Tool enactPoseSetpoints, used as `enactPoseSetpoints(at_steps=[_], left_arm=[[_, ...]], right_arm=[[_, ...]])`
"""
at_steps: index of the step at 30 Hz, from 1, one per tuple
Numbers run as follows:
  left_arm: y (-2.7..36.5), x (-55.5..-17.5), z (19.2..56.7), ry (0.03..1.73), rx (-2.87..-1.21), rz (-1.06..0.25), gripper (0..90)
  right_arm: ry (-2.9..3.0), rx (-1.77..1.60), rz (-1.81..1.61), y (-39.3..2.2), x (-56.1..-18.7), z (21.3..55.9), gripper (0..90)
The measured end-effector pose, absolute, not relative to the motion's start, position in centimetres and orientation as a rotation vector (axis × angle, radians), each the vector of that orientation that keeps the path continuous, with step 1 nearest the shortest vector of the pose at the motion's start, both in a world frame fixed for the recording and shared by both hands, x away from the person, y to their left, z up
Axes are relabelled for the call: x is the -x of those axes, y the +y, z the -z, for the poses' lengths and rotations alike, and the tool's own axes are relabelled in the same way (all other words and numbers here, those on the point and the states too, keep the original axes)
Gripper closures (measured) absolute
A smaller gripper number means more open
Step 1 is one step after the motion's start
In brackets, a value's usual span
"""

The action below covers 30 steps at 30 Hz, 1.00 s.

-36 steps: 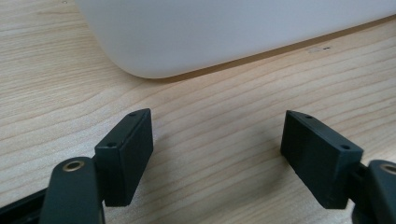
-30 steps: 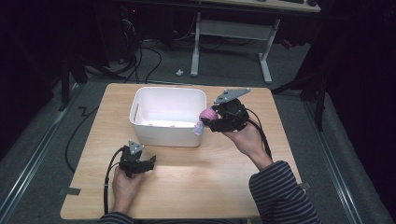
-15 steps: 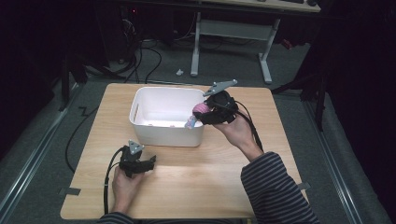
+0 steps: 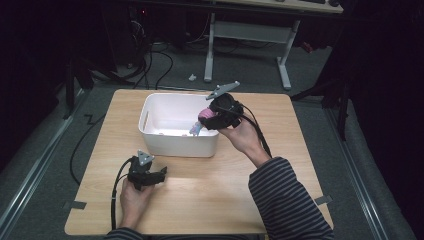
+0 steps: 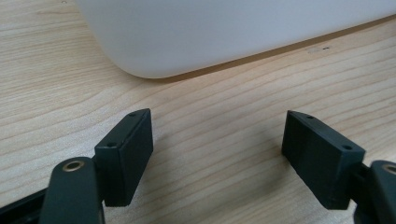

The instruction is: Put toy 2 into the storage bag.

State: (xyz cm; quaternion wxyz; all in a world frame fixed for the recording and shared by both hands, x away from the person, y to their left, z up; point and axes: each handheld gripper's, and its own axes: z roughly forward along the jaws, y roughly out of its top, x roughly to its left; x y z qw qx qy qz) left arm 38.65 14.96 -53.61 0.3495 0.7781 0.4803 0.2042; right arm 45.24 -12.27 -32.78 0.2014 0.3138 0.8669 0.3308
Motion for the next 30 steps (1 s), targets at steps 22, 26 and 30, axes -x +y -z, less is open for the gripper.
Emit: enactPoseSetpoints(at_steps=[22,26,30], left_arm=[[15.0,-38.6,53.6,1.243,-2.017,-0.526,25.0],[15.0,-38.6,53.6,1.241,-2.019,-0.527,25.0],[14.9,-38.6,53.6,1.241,-2.019,-0.528,25.0]], right_arm=[[2.499,-0.889,-0.850,-8.9,-46.9,35.2,42.3],[2.509,-0.887,-0.843,-8.6,-46.9,35.4,42.3],[2.520,-0.891,-0.847,-8.6,-47.0,35.6,42.2]])
